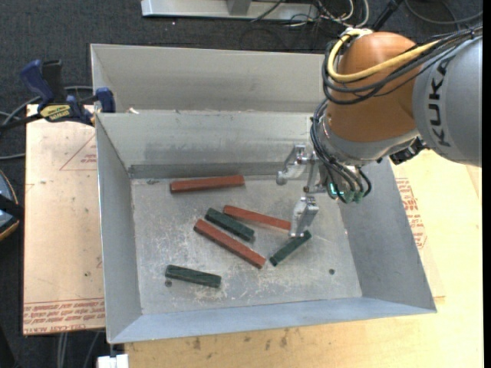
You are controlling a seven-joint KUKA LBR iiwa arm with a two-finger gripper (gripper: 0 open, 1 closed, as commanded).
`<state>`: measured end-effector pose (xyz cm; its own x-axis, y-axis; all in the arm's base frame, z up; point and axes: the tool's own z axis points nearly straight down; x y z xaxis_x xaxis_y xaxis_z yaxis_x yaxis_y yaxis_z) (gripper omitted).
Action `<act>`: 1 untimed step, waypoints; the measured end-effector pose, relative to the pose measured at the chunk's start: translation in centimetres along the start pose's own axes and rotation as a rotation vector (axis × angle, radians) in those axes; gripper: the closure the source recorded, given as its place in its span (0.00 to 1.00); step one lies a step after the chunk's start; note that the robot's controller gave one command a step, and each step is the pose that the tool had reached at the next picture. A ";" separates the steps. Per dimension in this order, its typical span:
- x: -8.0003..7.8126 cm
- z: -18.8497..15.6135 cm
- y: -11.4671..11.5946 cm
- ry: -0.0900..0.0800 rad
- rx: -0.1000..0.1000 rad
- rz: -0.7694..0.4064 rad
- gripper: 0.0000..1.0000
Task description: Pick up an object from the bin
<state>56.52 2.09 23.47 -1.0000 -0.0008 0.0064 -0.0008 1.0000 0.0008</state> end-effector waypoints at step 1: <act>-0.1 -0.4 0.0 -0.008 0.000 0.000 0.00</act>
Offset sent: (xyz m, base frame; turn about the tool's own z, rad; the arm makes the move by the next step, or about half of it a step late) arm 0.0238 0.0050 -0.1372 -0.1067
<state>56.67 2.08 23.89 -1.0000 -0.0003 -0.0014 -0.0003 1.0000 0.0010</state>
